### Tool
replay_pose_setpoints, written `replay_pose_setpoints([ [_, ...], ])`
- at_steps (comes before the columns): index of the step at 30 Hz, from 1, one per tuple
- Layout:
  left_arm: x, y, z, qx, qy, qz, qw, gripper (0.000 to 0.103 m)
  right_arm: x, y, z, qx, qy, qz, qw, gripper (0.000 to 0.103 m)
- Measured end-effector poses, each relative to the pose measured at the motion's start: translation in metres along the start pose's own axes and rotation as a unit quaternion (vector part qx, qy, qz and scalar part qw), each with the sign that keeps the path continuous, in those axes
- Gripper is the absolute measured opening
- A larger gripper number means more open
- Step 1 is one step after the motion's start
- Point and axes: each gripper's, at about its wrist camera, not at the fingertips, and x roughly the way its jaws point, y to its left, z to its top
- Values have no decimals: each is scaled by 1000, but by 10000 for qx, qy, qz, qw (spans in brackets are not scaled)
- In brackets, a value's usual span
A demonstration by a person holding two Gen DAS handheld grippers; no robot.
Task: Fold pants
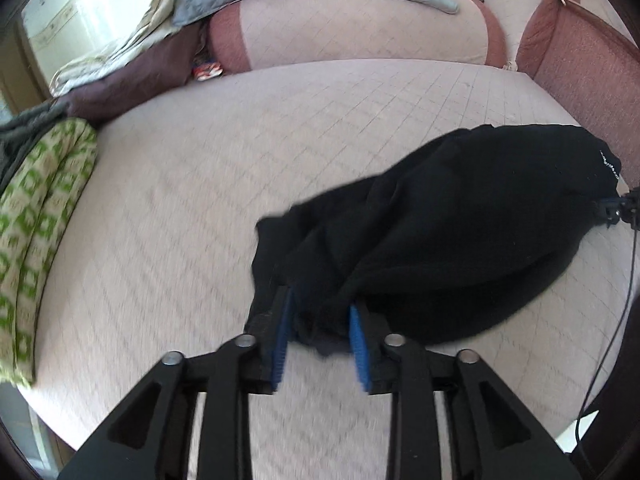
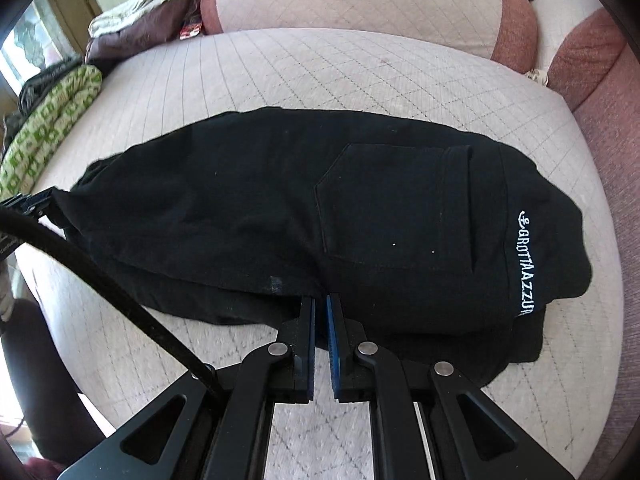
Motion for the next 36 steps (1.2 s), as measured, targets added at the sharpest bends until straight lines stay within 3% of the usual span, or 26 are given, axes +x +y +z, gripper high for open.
replay_pose_setpoints([
  [3,-18,12,-13,-214,-84,-36,9997,46,1,5,-1,-137,128,-136,9997,8],
  [5,-31,22,-20,-383,-150,27,9992,47,2,8,-1,-209,220,-246,9992,10],
  [9,-51,48,-30,-951,-297,-31,9950,56,-6,11,2,-228,295,-526,9979,24],
  [10,-55,59,-33,-1214,-345,-102,9919,57,-12,12,2,-224,290,-590,9976,28],
  [12,-57,74,-37,-1610,-394,-329,9856,57,-24,16,2,-259,190,-557,9979,48],
  [15,-50,91,-39,-2233,-515,-758,9704,57,-41,33,10,-419,-6,-546,9976,56],
  [18,-36,104,-36,-2854,-615,-878,9524,57,-45,69,26,-609,-126,-453,9970,57],
  [20,-23,118,-33,-3341,-728,-1019,9342,57,-47,99,35,-794,-238,-98,9965,57],
  [22,-13,129,-31,-3640,-845,-912,9231,57,-46,130,48,-852,-296,498,9947,57],
  [25,-4,137,-37,-3794,-871,-567,9194,57,-33,185,74,-907,-298,1207,9881,57],
  [27,-3,143,-41,-3962,-892,-742,9108,57,-18,231,91,-1151,-260,1384,9833,57],
  [29,-7,147,-43,-4009,-975,-655,9085,57,0,262,103,-1256,-111,1473,9810,57],
  [32,-9,151,-46,-4056,-1022,-759,9051,57,31,301,115,-1458,26,1069,9835,57],
  [35,-8,150,-46,-4037,-996,-841,9055,57,67,317,124,-1462,353,667,9864,57],
  [36,-8,150,-46,-4036,-1002,-865,9053,57,76,317,126,-1406,518,706,9862,35],
])
